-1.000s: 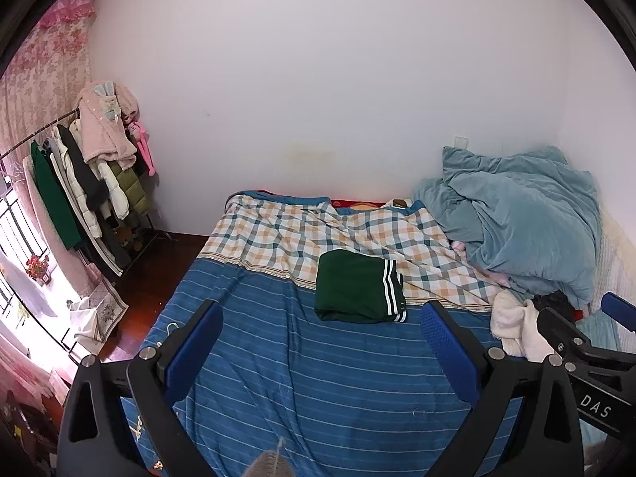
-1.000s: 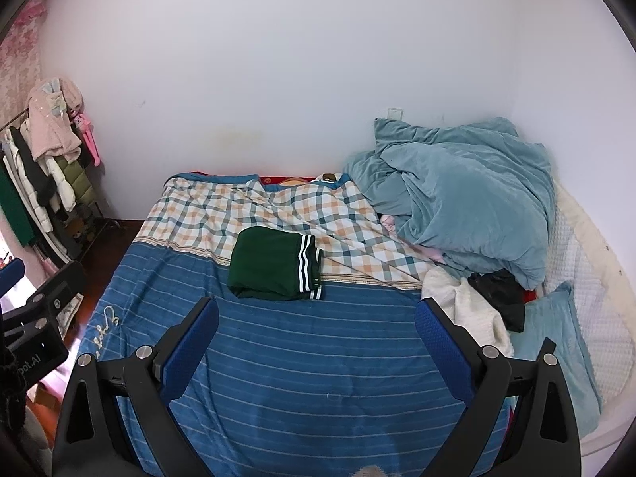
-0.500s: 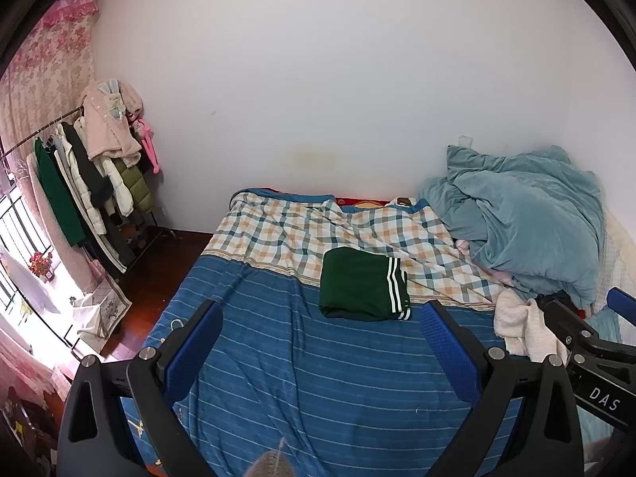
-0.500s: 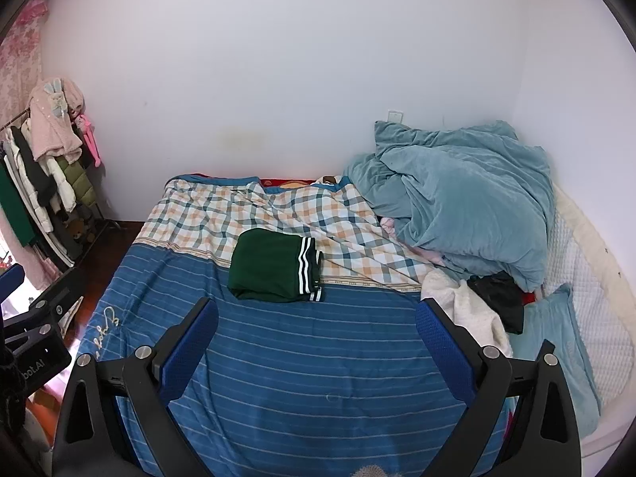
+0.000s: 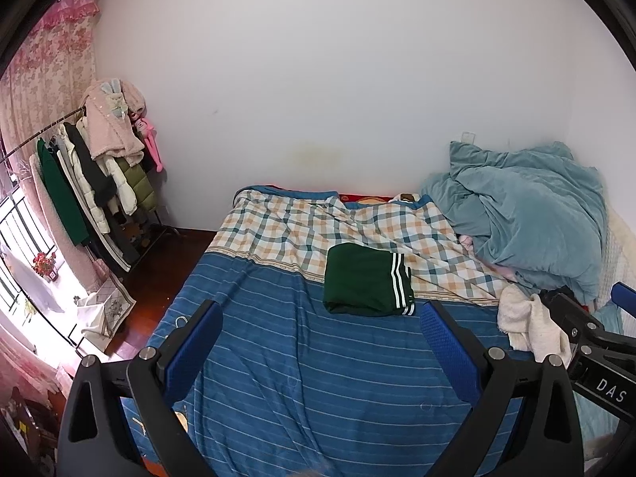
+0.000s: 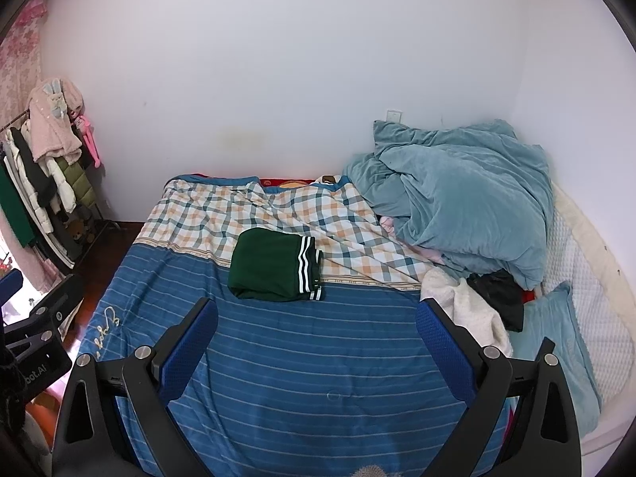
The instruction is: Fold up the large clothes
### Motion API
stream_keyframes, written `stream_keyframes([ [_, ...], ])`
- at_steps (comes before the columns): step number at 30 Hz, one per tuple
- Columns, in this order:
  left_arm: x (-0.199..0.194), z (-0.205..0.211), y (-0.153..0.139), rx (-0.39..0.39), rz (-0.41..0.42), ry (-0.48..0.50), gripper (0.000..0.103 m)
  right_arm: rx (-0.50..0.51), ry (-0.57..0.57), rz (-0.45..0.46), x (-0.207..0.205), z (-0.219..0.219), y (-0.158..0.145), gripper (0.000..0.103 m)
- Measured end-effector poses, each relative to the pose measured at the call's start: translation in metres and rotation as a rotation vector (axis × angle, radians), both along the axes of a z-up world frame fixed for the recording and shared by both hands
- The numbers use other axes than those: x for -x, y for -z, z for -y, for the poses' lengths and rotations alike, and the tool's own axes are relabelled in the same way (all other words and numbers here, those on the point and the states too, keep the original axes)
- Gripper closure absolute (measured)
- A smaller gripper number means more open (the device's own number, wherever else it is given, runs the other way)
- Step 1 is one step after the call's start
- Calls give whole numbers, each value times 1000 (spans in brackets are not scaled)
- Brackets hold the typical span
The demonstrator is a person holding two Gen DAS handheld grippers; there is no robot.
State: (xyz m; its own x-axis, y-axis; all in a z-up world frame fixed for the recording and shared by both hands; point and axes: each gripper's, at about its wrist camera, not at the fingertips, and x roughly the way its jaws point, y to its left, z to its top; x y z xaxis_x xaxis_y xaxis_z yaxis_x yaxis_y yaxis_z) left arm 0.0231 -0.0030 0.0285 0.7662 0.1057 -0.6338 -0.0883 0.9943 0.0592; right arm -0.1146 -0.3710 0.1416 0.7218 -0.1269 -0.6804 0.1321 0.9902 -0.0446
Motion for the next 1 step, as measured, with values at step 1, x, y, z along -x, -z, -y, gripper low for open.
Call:
stream_keyframes([
  [1, 0, 0, 0, 1, -1, 0, 1, 0, 0, 0, 2, 1, 1, 2],
])
